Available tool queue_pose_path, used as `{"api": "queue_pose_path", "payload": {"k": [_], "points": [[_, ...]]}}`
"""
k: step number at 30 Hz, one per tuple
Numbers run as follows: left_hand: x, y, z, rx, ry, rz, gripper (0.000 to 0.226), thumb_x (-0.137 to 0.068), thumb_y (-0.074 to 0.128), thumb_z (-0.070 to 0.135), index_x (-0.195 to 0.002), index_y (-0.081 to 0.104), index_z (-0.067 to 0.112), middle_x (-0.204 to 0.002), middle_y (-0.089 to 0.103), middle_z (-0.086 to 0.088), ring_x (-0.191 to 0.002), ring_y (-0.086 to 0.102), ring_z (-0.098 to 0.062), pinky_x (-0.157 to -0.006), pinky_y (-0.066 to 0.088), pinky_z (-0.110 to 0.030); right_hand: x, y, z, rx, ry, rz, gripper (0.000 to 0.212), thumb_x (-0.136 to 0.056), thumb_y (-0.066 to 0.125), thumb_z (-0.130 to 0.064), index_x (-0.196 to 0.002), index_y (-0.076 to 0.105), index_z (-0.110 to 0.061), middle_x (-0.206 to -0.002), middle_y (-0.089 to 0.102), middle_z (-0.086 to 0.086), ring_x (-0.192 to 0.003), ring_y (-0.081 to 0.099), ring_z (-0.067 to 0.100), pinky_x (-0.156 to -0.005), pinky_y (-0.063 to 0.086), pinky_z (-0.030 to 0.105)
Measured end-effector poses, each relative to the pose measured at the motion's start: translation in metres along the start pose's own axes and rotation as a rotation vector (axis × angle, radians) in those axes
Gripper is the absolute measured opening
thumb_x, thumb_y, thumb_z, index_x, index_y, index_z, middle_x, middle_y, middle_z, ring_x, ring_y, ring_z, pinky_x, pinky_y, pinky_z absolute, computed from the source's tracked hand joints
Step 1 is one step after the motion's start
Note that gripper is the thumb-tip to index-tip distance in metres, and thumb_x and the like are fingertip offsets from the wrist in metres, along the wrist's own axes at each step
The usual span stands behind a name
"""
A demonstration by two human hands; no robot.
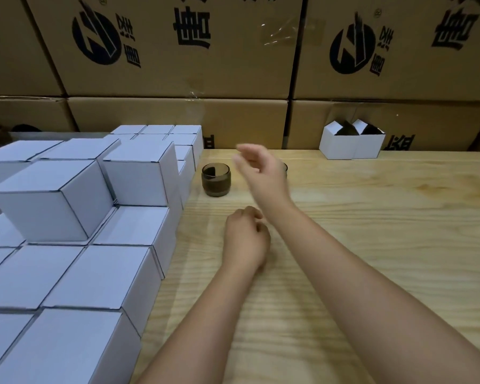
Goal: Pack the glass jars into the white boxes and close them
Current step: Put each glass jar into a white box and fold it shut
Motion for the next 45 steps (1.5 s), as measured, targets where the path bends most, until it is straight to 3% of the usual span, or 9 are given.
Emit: {"api": "queue_pose_path", "payload": {"k": [3,13,19,23,28,33,35,39,45], "points": [[0.0,0.004,-0.001,-0.039,0.021,0.019,0.024,-0.089,0.049,0.009,-0.108,0.062,0.011,-0.111,0.059,-0.006,-0.112,0.046,-0.023,-0.092,0.034,-0.027,0.0,-0.073,0.03,0.063,0.093,0.222,0.009,-0.092,0.059,-0.012,-0.085,0.065,-0.014,-0.077,0.066,0.002,-0.068,0.059,0.009,-0.065,0.047,0.023],[0.009,0.012,0.007,-0.289,0.202,0.004,0.026,-0.093,0.044,0.025,-0.115,0.054,0.017,-0.116,0.049,0.001,-0.11,0.04,-0.016,-0.093,0.034,-0.025,-0.041,-0.169,0.103,0.16,0.234,0.526,0.017,-0.093,0.052,-0.015,-0.081,0.061,-0.025,-0.076,0.065,-0.002,-0.072,0.059,0.014,-0.066,0.051,0.031],[0.01,0.011,0.008,-0.292,0.234,0.029,0.013,-0.086,0.055,0.02,-0.098,0.057,0.015,-0.1,0.05,0.003,-0.099,0.045,-0.018,-0.085,0.036,-0.026,-0.135,-0.2,0.105,0.704,0.082,0.247,0.023,-0.093,0.047,-0.013,-0.108,0.063,-0.013,-0.131,0.044,0.0,-0.095,0.055,0.014,-0.084,0.046,0.031],[0.009,0.01,0.008,-0.289,0.248,0.029,0.013,-0.078,0.068,0.012,-0.087,0.059,0.014,-0.09,0.052,0.002,-0.088,0.049,-0.021,-0.077,0.04,-0.029,-0.182,-0.207,0.108,0.89,0.124,0.029,0.03,-0.095,0.045,-0.012,-0.121,0.059,-0.006,-0.153,0.022,-0.006,-0.111,0.049,0.017,-0.083,0.047,0.035],[0.008,0.01,0.006,-0.296,0.241,0.022,0.016,-0.077,0.071,0.011,-0.088,0.06,0.015,-0.092,0.053,0.003,-0.09,0.05,-0.02,-0.076,0.036,-0.027,-0.197,-0.209,0.129,0.87,0.322,0.039,0.048,-0.095,0.048,-0.007,-0.141,0.034,-0.009,-0.146,0.031,0.005,-0.108,0.046,0.026,-0.078,0.039,0.031],[0.009,0.01,0.004,-0.279,0.239,0.011,0.013,-0.08,0.067,0.012,-0.09,0.06,0.014,-0.094,0.051,0.003,-0.093,0.047,-0.018,-0.08,0.036,-0.027,-0.194,-0.213,0.136,0.738,0.329,0.153,0.049,-0.094,0.047,-0.002,-0.141,0.035,-0.012,-0.138,0.036,0.005,-0.098,0.044,0.018,-0.066,0.038,0.021],[0.008,0.011,0.004,-0.265,0.23,0.001,0.012,-0.082,0.064,0.014,-0.092,0.059,0.015,-0.095,0.051,0.005,-0.095,0.046,-0.016,-0.082,0.035,-0.026,-0.19,-0.213,0.135,0.742,0.296,0.181,0.037,-0.096,0.045,-0.003,-0.133,0.044,-0.008,-0.13,0.039,0.005,-0.095,0.045,0.017,-0.061,0.037,0.017],[0.008,0.011,0.002,-0.255,0.211,-0.004,0.011,-0.085,0.06,0.018,-0.096,0.058,0.016,-0.098,0.049,0.006,-0.099,0.042,-0.013,-0.084,0.032,-0.023,-0.176,-0.202,0.116,0.875,0.13,0.143,0.024,-0.097,0.042,-0.006,-0.112,0.06,0.001,-0.119,0.041,0.006,-0.101,0.047,0.022,-0.082,0.038,0.027],[0.007,0.012,0.002,-0.208,0.17,-0.051,0.036,-0.084,0.059,0.034,-0.116,0.052,0.019,-0.11,0.047,0.006,-0.112,0.041,-0.017,-0.092,0.03,-0.023,-0.119,-0.173,0.053,0.871,-0.18,0.258,0.017,-0.089,0.045,-0.008,-0.078,0.056,-0.003,-0.103,0.051,0.005,-0.08,0.048,0.017,-0.066,0.039,0.029]]}}
Point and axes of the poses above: each hand's wrist, its own x-axis away from the middle knuckle, its own y-axis out of the palm, z = x × y, the point moved 3 cm from there along -x, towards the middle knuckle
